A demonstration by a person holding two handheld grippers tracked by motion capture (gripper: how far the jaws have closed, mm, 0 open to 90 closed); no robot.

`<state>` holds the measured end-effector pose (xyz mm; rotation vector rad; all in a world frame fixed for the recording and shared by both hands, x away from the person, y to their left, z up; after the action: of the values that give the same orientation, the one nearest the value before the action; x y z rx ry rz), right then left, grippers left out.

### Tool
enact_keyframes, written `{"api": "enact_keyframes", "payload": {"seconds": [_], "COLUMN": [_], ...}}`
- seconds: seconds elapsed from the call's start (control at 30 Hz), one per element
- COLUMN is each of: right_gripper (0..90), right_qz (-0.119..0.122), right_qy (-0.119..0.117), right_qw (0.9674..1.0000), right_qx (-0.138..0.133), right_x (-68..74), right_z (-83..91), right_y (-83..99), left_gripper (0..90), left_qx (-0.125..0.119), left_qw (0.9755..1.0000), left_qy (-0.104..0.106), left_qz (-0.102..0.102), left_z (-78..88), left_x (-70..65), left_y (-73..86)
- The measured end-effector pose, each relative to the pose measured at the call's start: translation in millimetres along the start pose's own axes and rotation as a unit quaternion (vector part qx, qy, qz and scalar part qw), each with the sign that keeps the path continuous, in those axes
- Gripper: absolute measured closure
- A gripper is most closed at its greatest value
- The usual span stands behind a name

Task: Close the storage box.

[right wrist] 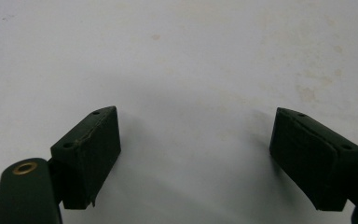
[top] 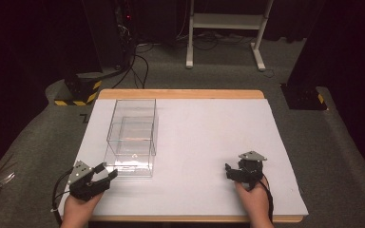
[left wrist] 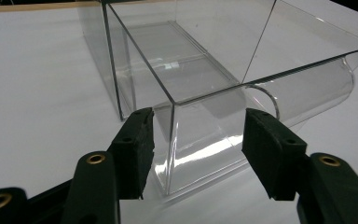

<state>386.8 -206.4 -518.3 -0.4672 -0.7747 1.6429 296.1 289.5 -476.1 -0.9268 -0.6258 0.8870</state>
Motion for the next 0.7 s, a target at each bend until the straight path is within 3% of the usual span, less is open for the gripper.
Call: {"api": "enact_keyframes", "payload": {"seconds": [0.4, 0.5, 0.7], "right_gripper": [16.3, 16.4, 16.4], "right_qz": [0.001, 0.001, 0.001], "right_qy": [0.000, 0.000, 0.000], "right_qw": [1.0000, 1.0000, 1.0000], "right_qx": [-0.001, -0.001, -0.001], "right_x": [0.1, 0.1, 0.1], "right_z": [0.0, 0.0, 0.0], "right_y": [0.0, 0.0, 0.0], "left_gripper": [43.5, 38.2, 30.5], "left_qx": [-0.007, -0.007, -0.005], "left_qw": [0.9999, 0.9998, 0.9992], "left_qy": [-0.008, -0.016, -0.040], "left_qz": [0.001, 0.007, 0.000], "left_z": [-12.5, -15.0, -20.8], "left_x": [6.2, 7.1, 10.9], "left_y": [-1.0, -1.3, -2.9]}}
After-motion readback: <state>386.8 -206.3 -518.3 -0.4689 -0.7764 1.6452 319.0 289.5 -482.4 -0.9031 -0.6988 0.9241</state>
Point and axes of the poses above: each handheld gripper's, and its own axes: z roughly backward along the jaws, y roughly out of its underside, x roughly to its left, the point moved 2 cm from there along -z, roughly forward along the jaws, and after that the axes turned 12 degrees about -z, right-handed, at the moved point
